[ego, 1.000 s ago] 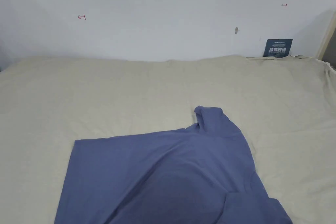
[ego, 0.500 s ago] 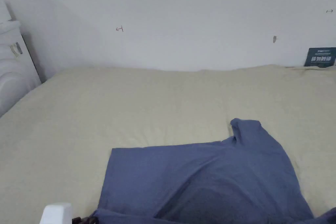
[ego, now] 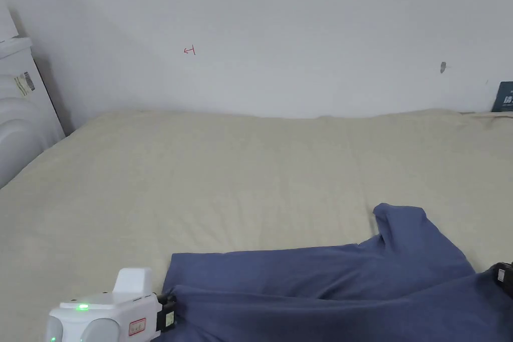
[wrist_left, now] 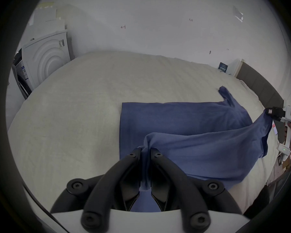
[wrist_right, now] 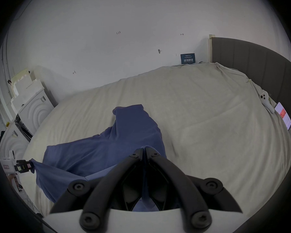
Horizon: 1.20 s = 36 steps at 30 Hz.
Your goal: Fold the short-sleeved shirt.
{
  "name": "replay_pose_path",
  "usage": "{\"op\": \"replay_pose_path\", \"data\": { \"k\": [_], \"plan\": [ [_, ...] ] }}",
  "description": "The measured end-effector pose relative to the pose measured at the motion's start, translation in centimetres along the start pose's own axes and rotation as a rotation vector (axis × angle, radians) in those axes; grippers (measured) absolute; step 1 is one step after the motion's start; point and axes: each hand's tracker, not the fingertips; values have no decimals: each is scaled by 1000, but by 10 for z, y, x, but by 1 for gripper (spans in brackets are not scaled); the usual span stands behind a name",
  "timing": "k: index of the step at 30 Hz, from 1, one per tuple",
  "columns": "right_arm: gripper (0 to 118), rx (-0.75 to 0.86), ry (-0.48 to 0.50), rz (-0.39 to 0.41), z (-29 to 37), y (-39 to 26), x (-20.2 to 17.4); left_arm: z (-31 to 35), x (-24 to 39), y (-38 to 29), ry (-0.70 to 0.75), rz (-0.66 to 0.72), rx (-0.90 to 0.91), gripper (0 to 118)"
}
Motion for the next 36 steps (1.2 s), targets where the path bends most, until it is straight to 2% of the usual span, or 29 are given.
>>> {"op": "replay_pose_path", "data": {
  "k": [4,6,8,9,10,11,12,16,19,21,26,28,30,34,36],
  "plan": [
    [2,-17,-13,53,-25,8,-6,-23,-4,0,28,11,-25,10],
    [3,-21,-9,76,-36,8,-9,-30,-5,-4,46,21,-23,27],
    [5,-32,-39,99,-42,6,-7,-32,-7,-9,99,2,-21,37],
    [20,-23,-79,129,-40,5,-6,-28,-12,-10,142,-2,-9,65],
    [43,-11,-86,147,-34,6,-3,-21,-17,-10,137,-6,-3,79],
    [63,16,-86,152,-23,6,1,-4,-20,-9,140,-3,48,84],
    [75,57,-97,160,-9,8,4,14,-24,-8,147,-5,104,83],
    [75,259,-98,216,79,8,-5,102,-26,-3,127,0,300,83],
    [75,360,-25,177,148,1,-16,173,-9,-8,117,-26,460,84],
    [76,382,84,142,184,-7,-23,216,6,-17,83,-28,563,83],
    [76,460,119,140,250,-43,-50,286,40,-43,10,-37,776,83],
    [76,436,124,132,261,-54,-58,303,49,-52,-24,-37,814,83],
    [76,433,141,159,273,-67,-69,314,57,-63,-80,-56,866,83],
    [76,481,112,269,287,-85,-85,324,69,-75,-83,-41,814,83],
    [76,482,98,274,294,-97,-95,326,75,-82,-40,-6,770,82]
  ]
}}
